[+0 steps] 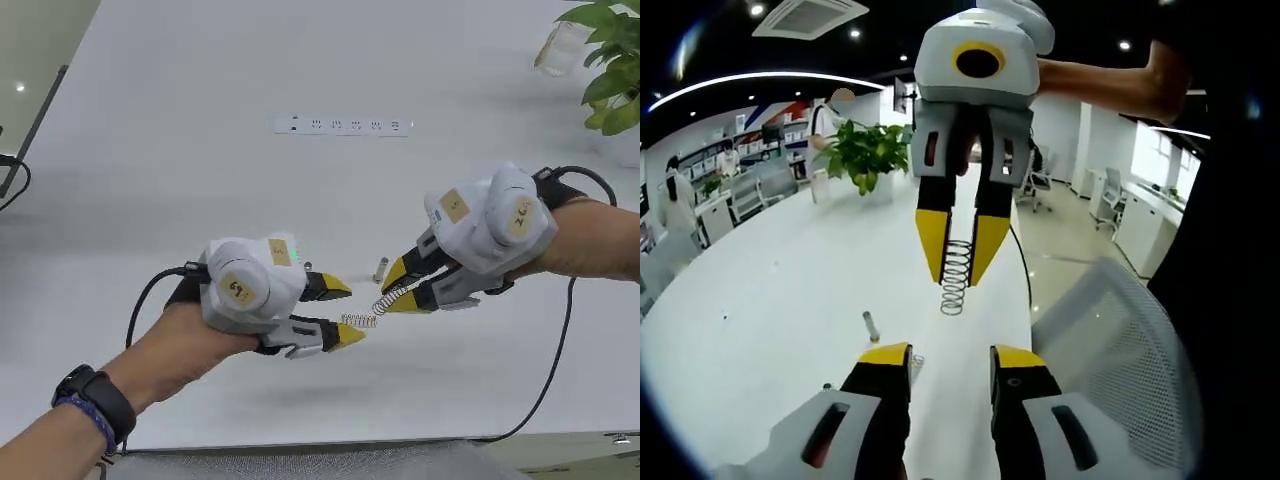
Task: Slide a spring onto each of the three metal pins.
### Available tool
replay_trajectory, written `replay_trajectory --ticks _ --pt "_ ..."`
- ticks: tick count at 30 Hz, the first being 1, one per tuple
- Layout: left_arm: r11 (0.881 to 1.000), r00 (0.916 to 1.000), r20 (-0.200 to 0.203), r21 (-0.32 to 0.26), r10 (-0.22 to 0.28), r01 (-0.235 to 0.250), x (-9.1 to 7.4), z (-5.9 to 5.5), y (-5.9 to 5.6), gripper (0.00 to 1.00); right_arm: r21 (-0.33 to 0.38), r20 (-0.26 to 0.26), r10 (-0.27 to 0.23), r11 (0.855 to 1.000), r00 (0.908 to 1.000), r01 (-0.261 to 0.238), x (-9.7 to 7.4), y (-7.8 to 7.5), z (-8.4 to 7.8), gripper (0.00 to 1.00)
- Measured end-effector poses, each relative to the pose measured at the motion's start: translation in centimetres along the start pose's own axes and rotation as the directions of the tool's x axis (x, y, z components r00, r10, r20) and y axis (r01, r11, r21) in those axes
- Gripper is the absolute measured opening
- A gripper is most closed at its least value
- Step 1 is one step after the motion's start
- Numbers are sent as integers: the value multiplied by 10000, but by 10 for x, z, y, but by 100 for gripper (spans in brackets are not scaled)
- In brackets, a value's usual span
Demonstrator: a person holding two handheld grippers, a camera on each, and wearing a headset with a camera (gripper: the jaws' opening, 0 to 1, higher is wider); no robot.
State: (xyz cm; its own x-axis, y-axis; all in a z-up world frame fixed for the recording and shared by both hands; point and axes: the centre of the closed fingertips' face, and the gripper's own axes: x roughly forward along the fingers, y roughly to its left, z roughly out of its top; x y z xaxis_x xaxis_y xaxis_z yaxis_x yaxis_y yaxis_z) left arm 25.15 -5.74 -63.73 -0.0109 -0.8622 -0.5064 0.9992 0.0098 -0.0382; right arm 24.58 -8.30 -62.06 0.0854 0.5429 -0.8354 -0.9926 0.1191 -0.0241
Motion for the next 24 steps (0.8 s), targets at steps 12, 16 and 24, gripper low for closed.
replay_trajectory --ticks 12,16,24 --pt "9878 9926 -292 -996 1175 -1199 -35 -36 18 36 281 -354 -317 9991 9989 327 8 -19 -8 8" --pt "9784 9870 -358 -1304 1567 -1601 -47 -46 25 38 380 -445 -401 9984 9982 418 12 -25 -10 8" --pt "9560 9724 -564 -1787 2263 -2328 -67 -62 35 48 539 -621 -502 9971 9968 535 20 -36 -15 8"
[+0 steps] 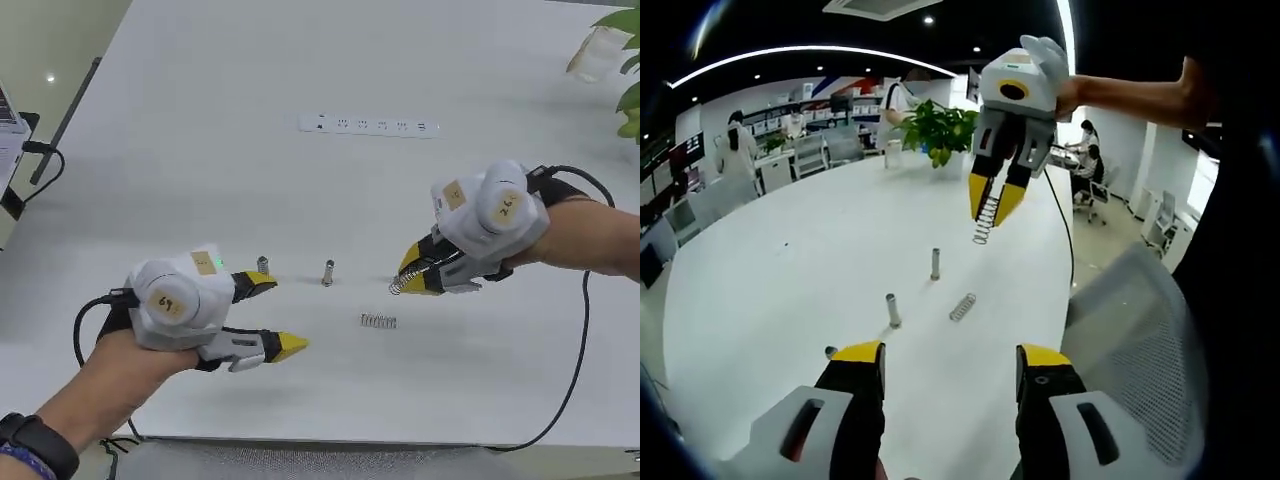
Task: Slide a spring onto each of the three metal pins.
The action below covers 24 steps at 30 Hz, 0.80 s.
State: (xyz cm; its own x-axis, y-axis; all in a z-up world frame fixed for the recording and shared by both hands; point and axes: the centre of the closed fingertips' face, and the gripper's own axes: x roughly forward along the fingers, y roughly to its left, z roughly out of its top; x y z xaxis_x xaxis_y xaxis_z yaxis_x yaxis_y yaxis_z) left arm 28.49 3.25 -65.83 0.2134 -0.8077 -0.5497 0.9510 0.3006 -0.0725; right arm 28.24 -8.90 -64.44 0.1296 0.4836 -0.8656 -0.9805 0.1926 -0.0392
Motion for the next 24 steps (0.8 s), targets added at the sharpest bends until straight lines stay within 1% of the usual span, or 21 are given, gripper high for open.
replay_trajectory --ticks 1,3,10,14,18,21,24 --pt "9998 9999 -19 -98 164 -164 -4 -3 4 48 37 -13 -10 10000 10000 10 2 -2 0 8" --pt "9991 9994 -35 -254 342 -343 -8 -9 8 50 39 -59 -31 10000 10000 31 5 -5 0 8" --pt "9951 9967 -146 -579 794 -801 -22 -21 18 56 144 -168 -177 9997 9997 179 14 -17 1 8" --pt "9901 9939 -149 -880 1088 -1097 -32 -29 25 59 156 -204 -187 9997 9996 190 20 -24 3 8" --pt "9854 9912 -198 -1067 1310 -1324 -41 -36 29 62 157 -248 -198 9997 9995 202 26 -29 6 8" --pt "9819 9892 -243 -1201 1446 -1465 -47 -41 32 64 141 -266 -176 9997 9995 180 31 -36 5 8" --pt "9795 9876 -310 -1263 1541 -1568 -52 -45 33 66 143 -268 -150 9998 9995 153 34 -39 8 8"
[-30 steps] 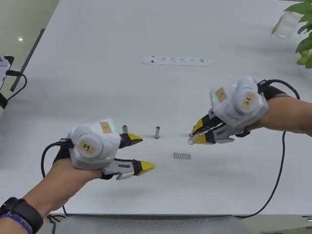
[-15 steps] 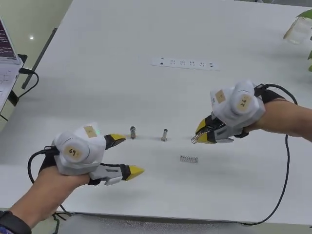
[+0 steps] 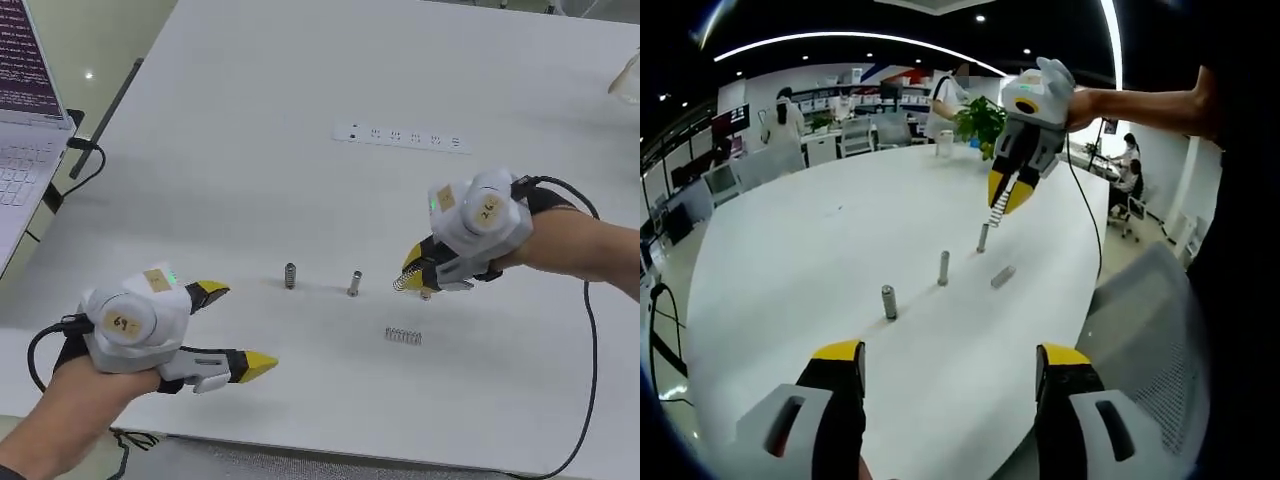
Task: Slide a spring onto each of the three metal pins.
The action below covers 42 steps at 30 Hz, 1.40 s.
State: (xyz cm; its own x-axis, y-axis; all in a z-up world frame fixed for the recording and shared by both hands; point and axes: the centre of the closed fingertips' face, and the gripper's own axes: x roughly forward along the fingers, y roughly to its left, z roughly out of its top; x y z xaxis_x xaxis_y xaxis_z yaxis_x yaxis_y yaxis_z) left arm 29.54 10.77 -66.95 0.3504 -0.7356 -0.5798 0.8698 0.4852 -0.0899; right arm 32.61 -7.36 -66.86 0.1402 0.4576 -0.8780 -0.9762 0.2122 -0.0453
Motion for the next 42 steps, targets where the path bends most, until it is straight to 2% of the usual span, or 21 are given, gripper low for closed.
replay_trajectory --ticks 5,17,27,42 --pt "9998 9998 -106 -140 170 -171 -7 -8 7 69 -17 -31 2 10000 10000 -2 8 -7 2 8" --pt "9981 9989 -137 -413 449 -454 -20 -18 16 73 -85 -81 160 9998 9998 -161 21 -13 12 8" --pt "9970 9983 -108 -517 577 -581 -26 -20 19 74 -119 -222 229 9997 9995 -232 32 -23 15 9" --pt "9961 9978 59 -583 663 -658 -31 -15 20 74 -235 -347 350 9991 9988 -358 49 -31 22 9"
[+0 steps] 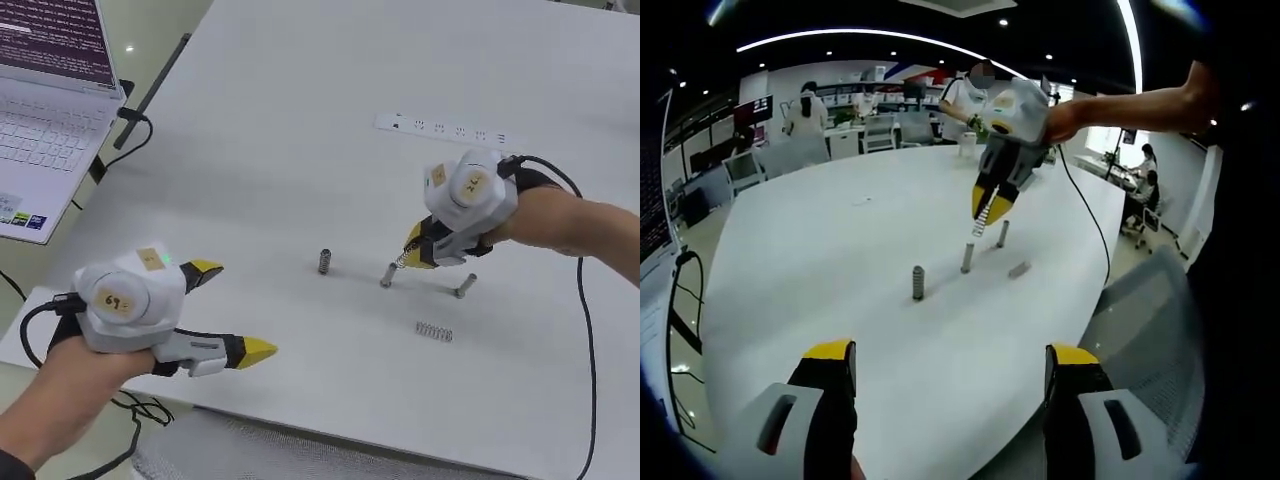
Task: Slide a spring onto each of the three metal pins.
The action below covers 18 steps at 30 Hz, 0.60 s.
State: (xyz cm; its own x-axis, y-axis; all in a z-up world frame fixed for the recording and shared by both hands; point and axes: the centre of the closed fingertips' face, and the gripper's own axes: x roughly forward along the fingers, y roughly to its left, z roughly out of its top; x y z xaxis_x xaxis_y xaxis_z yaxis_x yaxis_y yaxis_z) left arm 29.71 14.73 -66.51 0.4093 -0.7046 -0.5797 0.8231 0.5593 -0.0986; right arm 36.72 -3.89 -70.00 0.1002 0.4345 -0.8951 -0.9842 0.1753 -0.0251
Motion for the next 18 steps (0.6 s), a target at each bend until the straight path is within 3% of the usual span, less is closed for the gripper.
replay_trajectory --ticks 18 --pt "9998 9999 -25 -166 136 -136 -5 -4 4 73 -339 -414 232 9991 9989 -246 13 -1 0 9"
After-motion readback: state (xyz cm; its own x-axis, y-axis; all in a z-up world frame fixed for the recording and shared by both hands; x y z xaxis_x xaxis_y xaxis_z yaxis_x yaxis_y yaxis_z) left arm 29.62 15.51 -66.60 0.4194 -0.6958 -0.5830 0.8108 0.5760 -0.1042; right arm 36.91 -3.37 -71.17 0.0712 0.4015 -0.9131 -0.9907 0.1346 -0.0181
